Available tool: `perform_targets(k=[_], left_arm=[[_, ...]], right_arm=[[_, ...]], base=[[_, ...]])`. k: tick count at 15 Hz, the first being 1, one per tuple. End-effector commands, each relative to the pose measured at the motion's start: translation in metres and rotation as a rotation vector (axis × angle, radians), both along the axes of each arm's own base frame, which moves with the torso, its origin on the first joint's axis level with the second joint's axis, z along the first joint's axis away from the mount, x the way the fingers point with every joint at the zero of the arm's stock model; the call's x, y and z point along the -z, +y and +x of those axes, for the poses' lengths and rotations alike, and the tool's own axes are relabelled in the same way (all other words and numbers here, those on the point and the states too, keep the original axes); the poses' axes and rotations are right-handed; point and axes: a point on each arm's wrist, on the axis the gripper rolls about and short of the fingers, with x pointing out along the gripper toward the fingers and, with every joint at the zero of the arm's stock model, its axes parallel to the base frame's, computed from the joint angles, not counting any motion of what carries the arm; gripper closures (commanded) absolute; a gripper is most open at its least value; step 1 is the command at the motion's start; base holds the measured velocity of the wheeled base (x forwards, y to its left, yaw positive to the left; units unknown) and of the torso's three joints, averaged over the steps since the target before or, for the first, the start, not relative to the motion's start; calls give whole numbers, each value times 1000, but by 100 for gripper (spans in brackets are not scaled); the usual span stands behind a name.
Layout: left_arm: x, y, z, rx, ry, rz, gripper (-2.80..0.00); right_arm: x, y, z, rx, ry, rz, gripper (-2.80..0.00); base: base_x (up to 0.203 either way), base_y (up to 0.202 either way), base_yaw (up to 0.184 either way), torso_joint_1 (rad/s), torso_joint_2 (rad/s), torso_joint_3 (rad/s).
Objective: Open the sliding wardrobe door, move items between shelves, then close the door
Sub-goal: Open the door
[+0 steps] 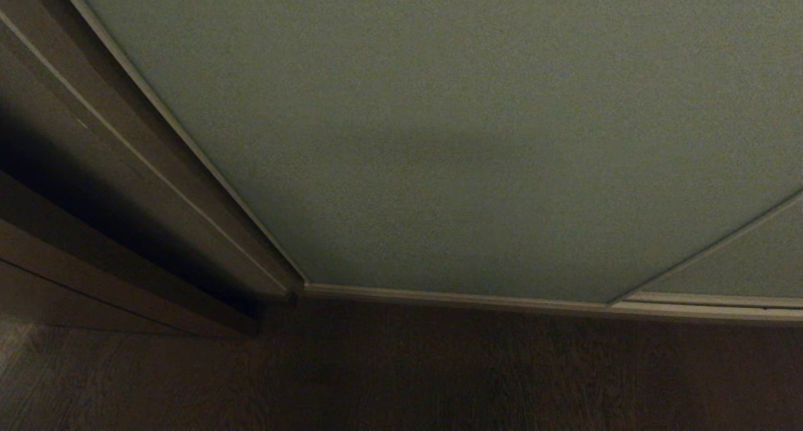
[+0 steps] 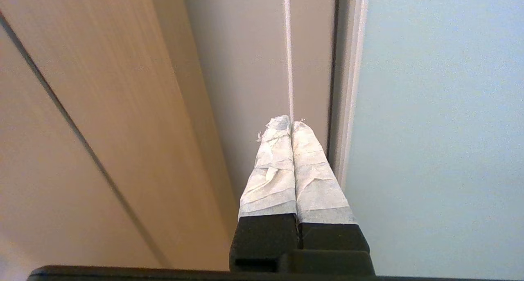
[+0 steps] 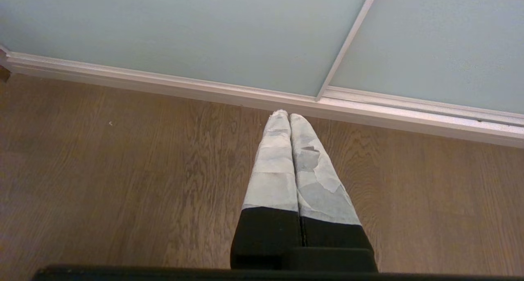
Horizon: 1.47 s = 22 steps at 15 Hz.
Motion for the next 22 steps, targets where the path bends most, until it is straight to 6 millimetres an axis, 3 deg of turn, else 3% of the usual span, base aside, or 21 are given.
perform_targets(k=[1,4,9,11,20,22], left_arm=[[-10,0,14,0,-8,-10,0],[-15,-1,28,52,-1,-17,0],[-44,-1,87,96,-185,-4,0],[-62,-1,91,116,-288,13,0],[-80,-1,132,117,-265,17,0],[-85,-2,133,122,-268,24,0]], right_arm=[[0,0,0,0,0,0,0],[0,0,0,0,0,-1,0],[0,0,0,0,0,-1,0],[0,0,0,0,0,0,0],[0,0,0,0,0,-1,0],[0,0,0,0,0,0,0]], base=[[0,0,0,0,0,0],[0,0,0,0,0,0],[0,0,0,0,0,0],[0,0,0,0,0,0],[0,0,0,0,0,0],[0,0,0,0,0,0]])
